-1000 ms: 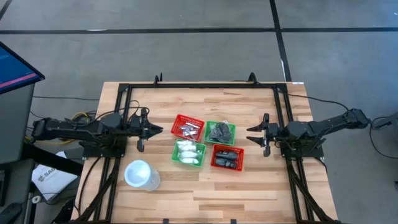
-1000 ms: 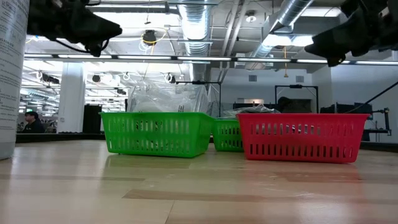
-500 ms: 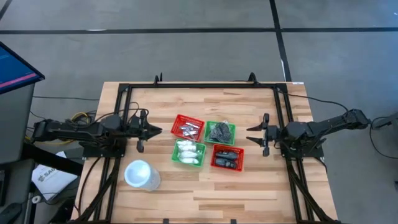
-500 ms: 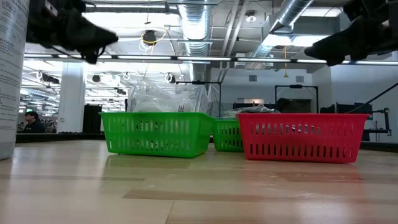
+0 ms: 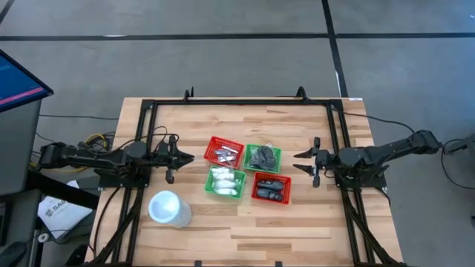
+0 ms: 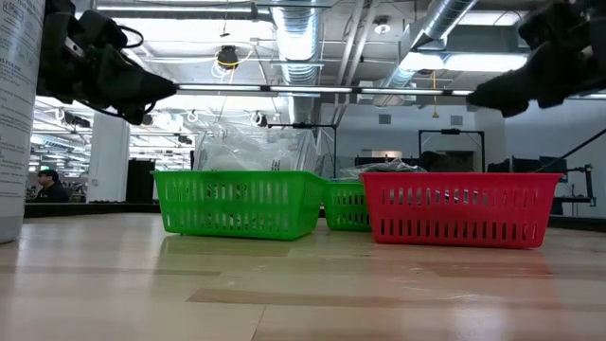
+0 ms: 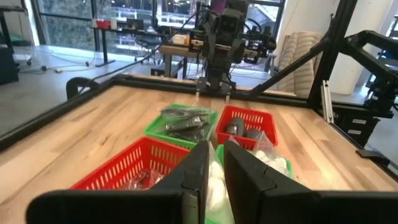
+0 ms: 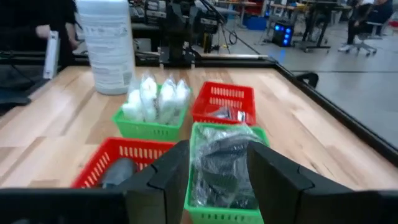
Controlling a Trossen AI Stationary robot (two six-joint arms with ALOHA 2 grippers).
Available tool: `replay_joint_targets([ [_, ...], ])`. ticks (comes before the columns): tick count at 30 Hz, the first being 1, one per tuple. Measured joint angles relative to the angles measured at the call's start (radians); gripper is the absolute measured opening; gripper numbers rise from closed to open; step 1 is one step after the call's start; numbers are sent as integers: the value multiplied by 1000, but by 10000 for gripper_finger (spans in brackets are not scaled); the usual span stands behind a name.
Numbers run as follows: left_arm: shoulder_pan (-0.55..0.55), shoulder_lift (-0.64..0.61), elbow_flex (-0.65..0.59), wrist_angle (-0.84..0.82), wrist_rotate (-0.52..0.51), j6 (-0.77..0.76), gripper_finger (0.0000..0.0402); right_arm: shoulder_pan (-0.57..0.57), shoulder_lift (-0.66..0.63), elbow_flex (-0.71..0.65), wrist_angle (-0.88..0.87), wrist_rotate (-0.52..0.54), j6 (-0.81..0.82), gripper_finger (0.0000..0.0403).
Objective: Pick & Place Travel size toiletries
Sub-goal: Return to Home Position
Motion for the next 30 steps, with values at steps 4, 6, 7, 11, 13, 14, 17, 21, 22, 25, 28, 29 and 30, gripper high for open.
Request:
replay_joint_targets([
  [4, 0, 1, 0, -2, 11, -6, 44, 0, -14, -72, 74, 70, 8, 152],
  [6, 0, 2, 0, -20, 13, -14, 44, 0, -25, -113, 104, 114, 34, 154],
  [7, 0, 6, 0, -24, 13, -14, 44, 0, -31, -131, 114, 127, 44, 154],
  [11, 0, 8, 0, -23, 13, -14, 42, 0, -39, -131, 85, 129, 90, 153],
  [13, 0, 8, 0, -23, 13, -14, 43, 2, -39, -131, 83, 129, 90, 151],
  [14, 0, 8, 0, -23, 13, -14, 43, 2, -39, -131, 84, 128, 90, 150],
  [17, 0, 8, 0, -23, 13, -16, 45, -3, -39, -131, 74, 128, 85, 148],
  [21, 0, 8, 0, -18, 13, -15, 43, -8, -39, -132, 73, 128, 89, 150],
  [22, 0, 8, 0, -17, 13, -15, 42, -8, -39, -132, 73, 128, 90, 151],
  [25, 0, 8, 0, -14, 13, -15, 42, -7, -39, -132, 73, 127, 90, 154],
  [28, 0, 8, 0, -11, 13, -15, 44, -7, -39, -132, 73, 127, 90, 155],
  [29, 0, 8, 0, -10, 13, -15, 45, -7, -39, -132, 73, 127, 90, 155],
  [30, 0, 8, 0, -10, 13, -15, 46, -7, -39, -132, 73, 127, 90, 154],
])
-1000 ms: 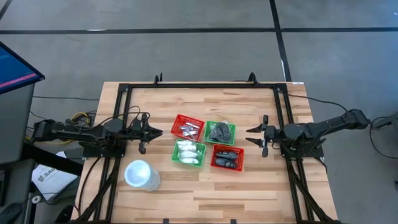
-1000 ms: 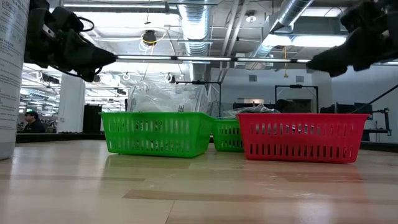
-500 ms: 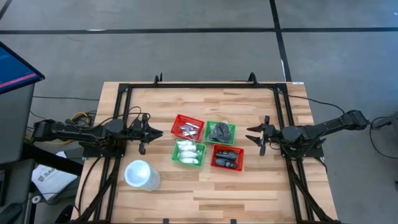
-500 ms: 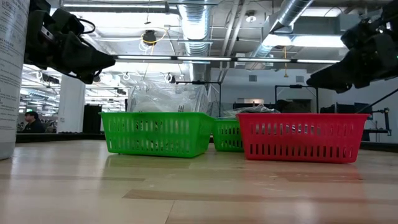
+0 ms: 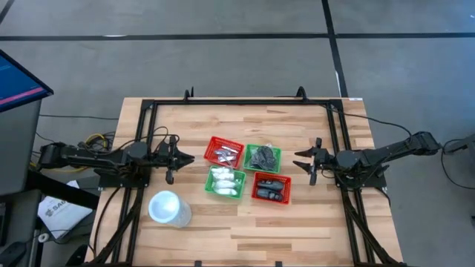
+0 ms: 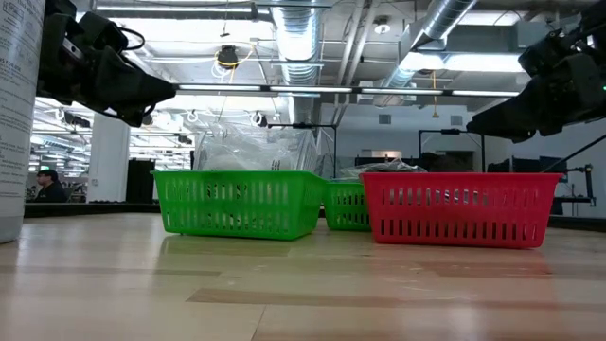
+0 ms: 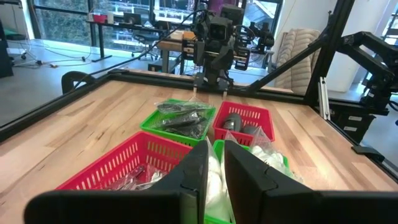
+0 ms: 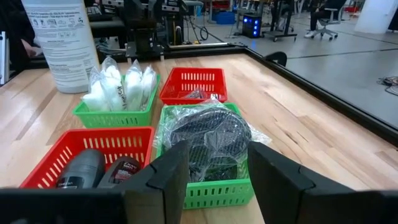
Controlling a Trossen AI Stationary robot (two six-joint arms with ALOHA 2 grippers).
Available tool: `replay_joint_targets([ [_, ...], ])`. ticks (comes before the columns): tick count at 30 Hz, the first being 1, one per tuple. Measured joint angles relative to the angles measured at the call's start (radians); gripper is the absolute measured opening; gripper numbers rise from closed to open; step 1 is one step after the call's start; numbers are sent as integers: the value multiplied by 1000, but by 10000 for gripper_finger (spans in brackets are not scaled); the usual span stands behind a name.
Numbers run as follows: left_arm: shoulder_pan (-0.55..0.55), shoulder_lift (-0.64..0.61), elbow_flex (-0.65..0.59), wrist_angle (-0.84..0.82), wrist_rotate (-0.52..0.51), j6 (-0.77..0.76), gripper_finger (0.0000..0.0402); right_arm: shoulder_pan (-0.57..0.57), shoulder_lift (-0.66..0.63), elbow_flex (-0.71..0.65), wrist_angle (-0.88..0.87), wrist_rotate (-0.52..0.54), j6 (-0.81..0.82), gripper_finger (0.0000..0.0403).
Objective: Pick & Place Travel size toiletries
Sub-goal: Return to Home Position
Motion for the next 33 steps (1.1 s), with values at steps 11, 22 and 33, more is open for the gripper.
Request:
replay_joint_targets([
  [11, 0, -37, 0, 5, 0, 0, 45, 0, -19, 0, -15, -5, 0, 153],
  [22, 0, -122, 0, 6, 0, 0, 44, -1, -232, -1, -25, -5, 0, 150],
  [33, 0, -225, 0, 7, 0, 0, 44, -12, -331, -2, 8, -4, 0, 155],
])
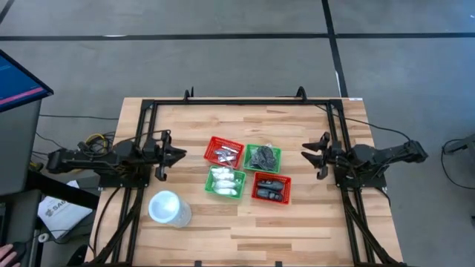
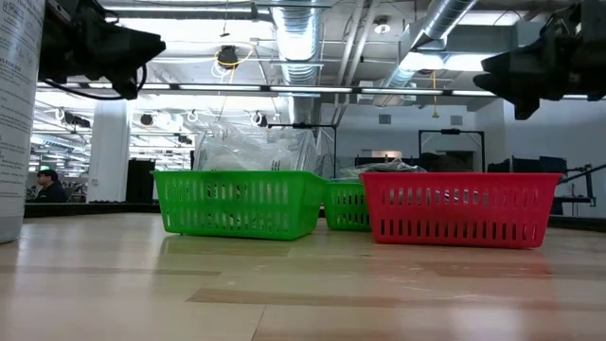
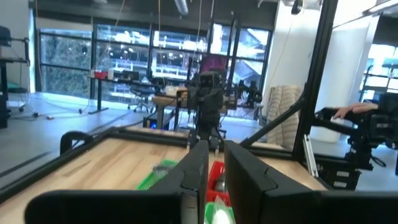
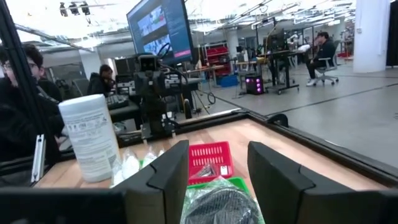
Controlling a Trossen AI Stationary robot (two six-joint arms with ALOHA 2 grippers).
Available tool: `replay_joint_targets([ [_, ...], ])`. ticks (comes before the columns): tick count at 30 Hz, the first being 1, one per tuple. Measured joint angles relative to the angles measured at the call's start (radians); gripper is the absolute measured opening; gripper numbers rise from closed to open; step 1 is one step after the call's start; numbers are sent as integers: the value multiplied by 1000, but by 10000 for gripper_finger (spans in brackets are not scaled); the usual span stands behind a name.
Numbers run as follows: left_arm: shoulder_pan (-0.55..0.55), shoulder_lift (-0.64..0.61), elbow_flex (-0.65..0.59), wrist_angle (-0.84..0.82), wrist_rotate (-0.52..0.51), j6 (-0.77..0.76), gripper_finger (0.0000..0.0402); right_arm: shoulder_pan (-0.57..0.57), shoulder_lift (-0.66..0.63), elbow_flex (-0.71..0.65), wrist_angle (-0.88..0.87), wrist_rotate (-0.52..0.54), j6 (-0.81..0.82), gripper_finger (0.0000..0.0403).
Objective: Pick & Place Travel size toiletries
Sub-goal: Return to Home Position
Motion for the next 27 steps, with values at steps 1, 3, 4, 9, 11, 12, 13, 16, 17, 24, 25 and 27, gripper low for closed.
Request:
replay_joint_targets([
  [1, 0, -8, 0, 1, 0, 0, 44, -4, 0, 0, 4, 0, 0, 154],
  [3, 0, -24, 0, 0, 0, 0, 44, -11, 0, 0, 3, 0, 0, 153],
  [4, 0, -32, 0, 0, 0, 0, 44, -15, 0, 0, 3, 0, 0, 152],
  [9, 0, -74, 0, 1, 0, 0, 44, -15, 0, 0, 2, 0, 0, 151],
  [11, 0, -89, 0, 0, 0, 0, 44, -15, 0, 0, 1, 0, 0, 152],
  [12, 0, -97, 0, 0, 0, 0, 44, -15, 0, 0, -1, 0, 0, 153],
  [13, 0, -105, 0, 1, 0, 0, 44, -15, 0, 0, -3, 0, 0, 154],
  [16, 0, -128, 0, 0, 0, 0, 44, -15, 0, 0, -4, 0, 0, 155],
  [17, 0, -137, 0, 1, 0, 0, 44, -15, 0, 0, -4, 0, 0, 155],
  [24, 0, -163, 0, 1, 0, 0, 44, -15, 0, 0, -4, 0, 0, 150],
  [25, 0, -163, 0, 1, 0, 0, 44, -15, 0, 0, -4, 0, 0, 150],
  [27, 0, -165, 0, 0, 0, 0, 44, -15, 0, 0, -4, 0, 0, 151],
])
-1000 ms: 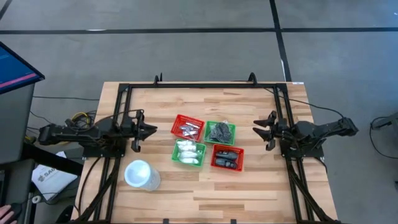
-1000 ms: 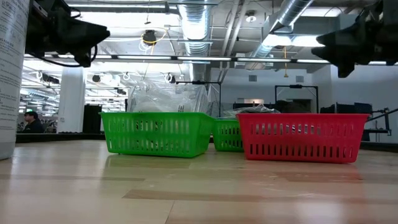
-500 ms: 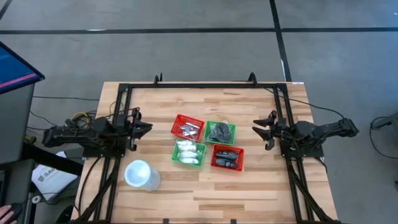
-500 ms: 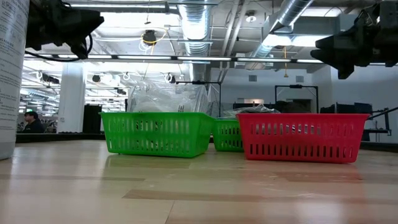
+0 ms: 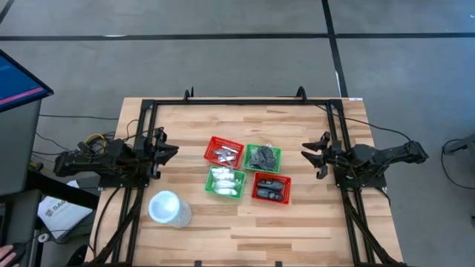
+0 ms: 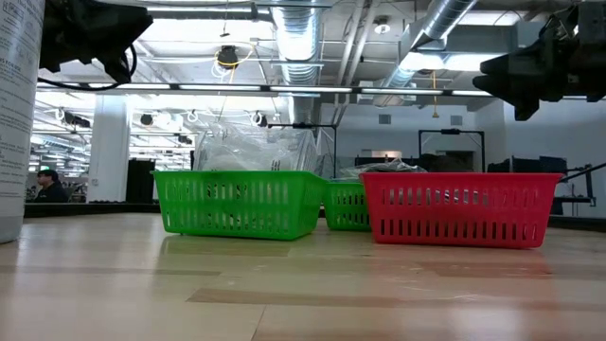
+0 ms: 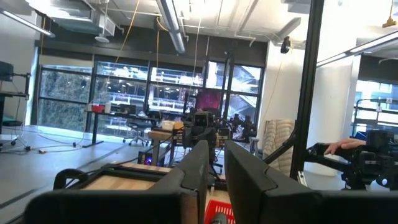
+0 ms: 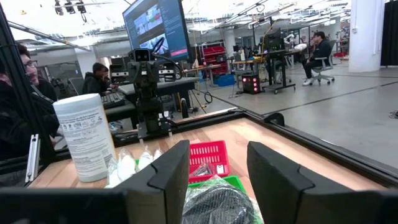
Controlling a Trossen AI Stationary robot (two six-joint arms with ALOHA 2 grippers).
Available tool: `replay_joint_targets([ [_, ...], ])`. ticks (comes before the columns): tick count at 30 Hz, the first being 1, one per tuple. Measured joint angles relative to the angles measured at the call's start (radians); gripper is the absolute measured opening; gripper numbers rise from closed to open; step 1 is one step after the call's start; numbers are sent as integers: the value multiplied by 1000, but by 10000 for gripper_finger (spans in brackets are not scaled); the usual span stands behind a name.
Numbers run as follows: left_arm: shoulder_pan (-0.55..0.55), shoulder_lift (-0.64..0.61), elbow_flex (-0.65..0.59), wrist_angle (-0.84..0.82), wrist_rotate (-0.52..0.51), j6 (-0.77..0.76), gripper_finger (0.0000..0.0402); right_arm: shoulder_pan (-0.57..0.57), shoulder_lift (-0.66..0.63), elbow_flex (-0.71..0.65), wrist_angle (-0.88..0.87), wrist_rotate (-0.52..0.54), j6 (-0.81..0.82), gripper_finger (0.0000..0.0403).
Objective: Pick & Place Travel size toiletries
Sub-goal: Return to Home Position
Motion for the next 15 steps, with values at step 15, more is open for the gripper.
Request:
replay_joint_targets([
  [15, 0, 9, 0, 10, 0, 0, 44, 2, 5, 0, -13, 0, 0, 150],
])
